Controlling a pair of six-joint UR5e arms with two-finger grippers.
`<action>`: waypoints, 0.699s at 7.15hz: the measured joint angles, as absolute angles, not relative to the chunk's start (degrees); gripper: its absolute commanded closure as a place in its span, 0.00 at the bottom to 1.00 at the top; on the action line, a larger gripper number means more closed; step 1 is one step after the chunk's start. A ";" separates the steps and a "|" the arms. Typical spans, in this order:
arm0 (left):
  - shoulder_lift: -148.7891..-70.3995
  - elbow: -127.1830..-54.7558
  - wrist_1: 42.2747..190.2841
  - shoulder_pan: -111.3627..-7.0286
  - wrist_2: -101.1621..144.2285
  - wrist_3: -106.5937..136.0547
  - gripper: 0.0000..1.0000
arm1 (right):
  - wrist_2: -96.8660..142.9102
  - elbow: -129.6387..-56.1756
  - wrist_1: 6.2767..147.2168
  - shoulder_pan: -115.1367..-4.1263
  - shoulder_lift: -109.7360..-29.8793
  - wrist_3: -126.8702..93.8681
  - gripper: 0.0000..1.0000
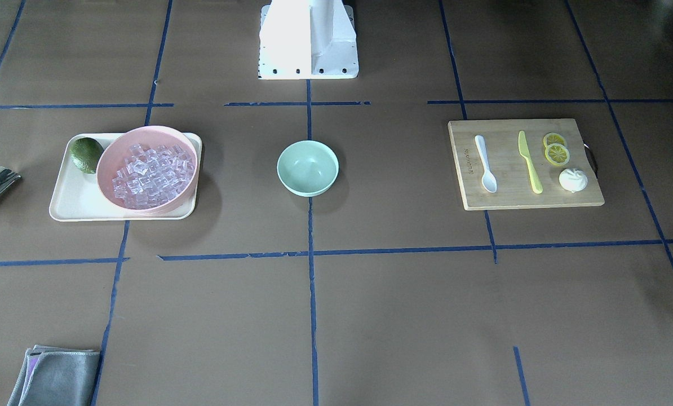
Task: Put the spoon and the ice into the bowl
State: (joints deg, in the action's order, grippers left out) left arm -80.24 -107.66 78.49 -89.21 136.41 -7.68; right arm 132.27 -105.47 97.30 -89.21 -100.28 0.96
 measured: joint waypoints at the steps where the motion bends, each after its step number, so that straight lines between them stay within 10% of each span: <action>1: -80.24 -107.60 78.51 -89.21 136.41 -7.66 0.00 | 132.28 -105.47 97.30 -89.21 -100.28 0.97 0.00; 5: -80.33 -107.25 78.57 -88.98 136.25 -7.65 0.00 | 132.52 -110.02 97.37 -88.86 -97.71 0.63 0.00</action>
